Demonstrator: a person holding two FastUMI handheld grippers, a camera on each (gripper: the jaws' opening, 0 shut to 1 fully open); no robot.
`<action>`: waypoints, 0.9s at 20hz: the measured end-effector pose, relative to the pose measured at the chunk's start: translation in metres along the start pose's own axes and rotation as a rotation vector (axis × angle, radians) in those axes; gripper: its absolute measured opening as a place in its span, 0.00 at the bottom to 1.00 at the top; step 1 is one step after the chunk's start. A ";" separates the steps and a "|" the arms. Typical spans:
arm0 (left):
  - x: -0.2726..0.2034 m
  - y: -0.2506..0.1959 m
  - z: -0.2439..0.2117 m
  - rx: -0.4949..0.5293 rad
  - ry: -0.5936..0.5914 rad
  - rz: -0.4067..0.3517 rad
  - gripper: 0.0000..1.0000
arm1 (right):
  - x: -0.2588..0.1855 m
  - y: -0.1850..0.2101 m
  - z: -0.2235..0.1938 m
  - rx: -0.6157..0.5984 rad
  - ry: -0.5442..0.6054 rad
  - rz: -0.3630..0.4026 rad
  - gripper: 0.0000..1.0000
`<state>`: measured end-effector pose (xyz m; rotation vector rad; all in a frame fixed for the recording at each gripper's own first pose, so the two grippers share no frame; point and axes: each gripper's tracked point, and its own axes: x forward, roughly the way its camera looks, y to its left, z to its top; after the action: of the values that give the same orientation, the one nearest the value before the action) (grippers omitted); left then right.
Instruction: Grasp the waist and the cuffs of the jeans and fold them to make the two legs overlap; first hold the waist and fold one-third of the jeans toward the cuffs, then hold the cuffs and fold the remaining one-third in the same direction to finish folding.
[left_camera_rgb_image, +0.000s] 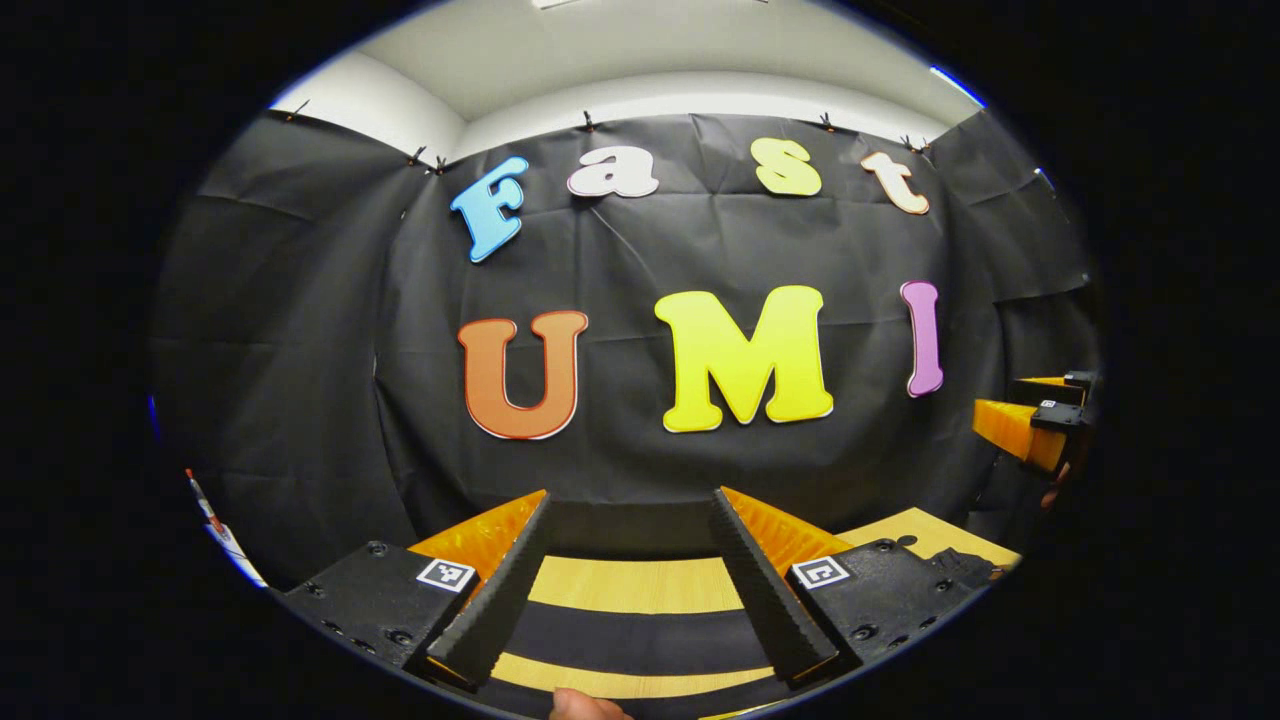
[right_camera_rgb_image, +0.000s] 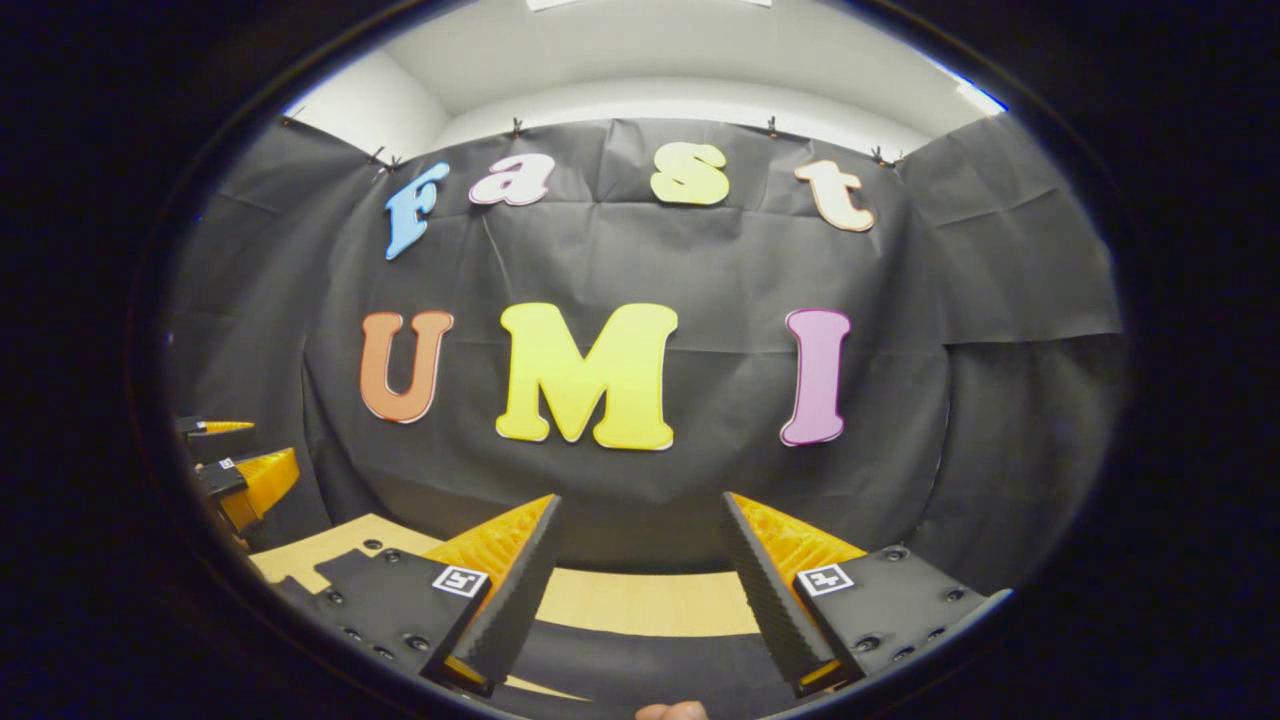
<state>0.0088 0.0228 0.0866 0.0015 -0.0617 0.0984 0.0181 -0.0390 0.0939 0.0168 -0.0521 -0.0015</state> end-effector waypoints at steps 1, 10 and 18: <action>-0.002 0.003 0.001 0.000 -0.001 0.003 0.99 | 0.001 0.002 0.002 0.003 -0.003 0.008 0.94; -0.039 0.032 -0.112 -0.019 0.209 0.031 0.99 | -0.022 0.018 -0.071 -0.014 0.064 0.062 0.96; -0.148 0.148 -0.264 -0.426 0.617 0.332 0.99 | -0.031 0.009 -0.121 -0.041 0.169 0.057 0.95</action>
<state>-0.1364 0.1572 -0.1858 -0.4644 0.5361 0.4116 -0.0064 -0.0275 -0.0287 -0.0252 0.1162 0.0556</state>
